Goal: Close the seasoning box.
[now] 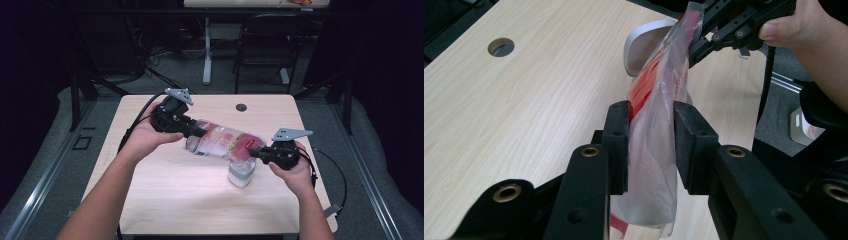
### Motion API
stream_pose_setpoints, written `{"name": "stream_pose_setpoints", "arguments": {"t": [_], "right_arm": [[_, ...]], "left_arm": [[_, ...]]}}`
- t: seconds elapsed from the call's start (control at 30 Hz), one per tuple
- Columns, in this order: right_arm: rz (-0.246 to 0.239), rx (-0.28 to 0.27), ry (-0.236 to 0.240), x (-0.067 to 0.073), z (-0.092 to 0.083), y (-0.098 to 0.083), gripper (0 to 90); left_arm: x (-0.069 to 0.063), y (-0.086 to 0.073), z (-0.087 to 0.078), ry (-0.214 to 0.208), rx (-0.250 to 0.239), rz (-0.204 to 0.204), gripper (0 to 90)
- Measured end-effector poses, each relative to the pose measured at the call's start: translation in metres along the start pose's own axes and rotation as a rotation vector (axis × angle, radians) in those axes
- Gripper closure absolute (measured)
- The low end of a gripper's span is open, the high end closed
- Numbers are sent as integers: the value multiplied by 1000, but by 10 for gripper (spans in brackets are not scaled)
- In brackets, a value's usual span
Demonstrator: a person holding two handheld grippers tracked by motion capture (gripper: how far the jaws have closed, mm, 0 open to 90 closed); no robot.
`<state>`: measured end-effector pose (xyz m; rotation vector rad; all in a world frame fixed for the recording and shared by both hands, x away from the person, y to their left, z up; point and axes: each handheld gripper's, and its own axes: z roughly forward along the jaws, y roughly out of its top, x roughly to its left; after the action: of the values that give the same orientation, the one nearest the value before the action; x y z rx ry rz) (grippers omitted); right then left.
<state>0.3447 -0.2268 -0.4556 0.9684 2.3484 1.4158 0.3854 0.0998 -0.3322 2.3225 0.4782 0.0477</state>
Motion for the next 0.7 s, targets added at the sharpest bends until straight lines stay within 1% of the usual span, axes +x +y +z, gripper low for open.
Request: {"name": "stream_pose_setpoints", "arguments": {"t": [0.3,0.43,0.53,0.7], "right_arm": [[7,-4,0,0,0,-1,846],[0,10,11,1,1,-1,856],[-6,11,6,3,2,0,861],[4,1,27,2,1,0,869]], "left_arm": [[-1,3,0,-1,6,9,701],[-3,4,-1,3,4,15,702],[-3,3,-1,5,4,14,703],[-3,3,-3,6,2,14,703]]}}
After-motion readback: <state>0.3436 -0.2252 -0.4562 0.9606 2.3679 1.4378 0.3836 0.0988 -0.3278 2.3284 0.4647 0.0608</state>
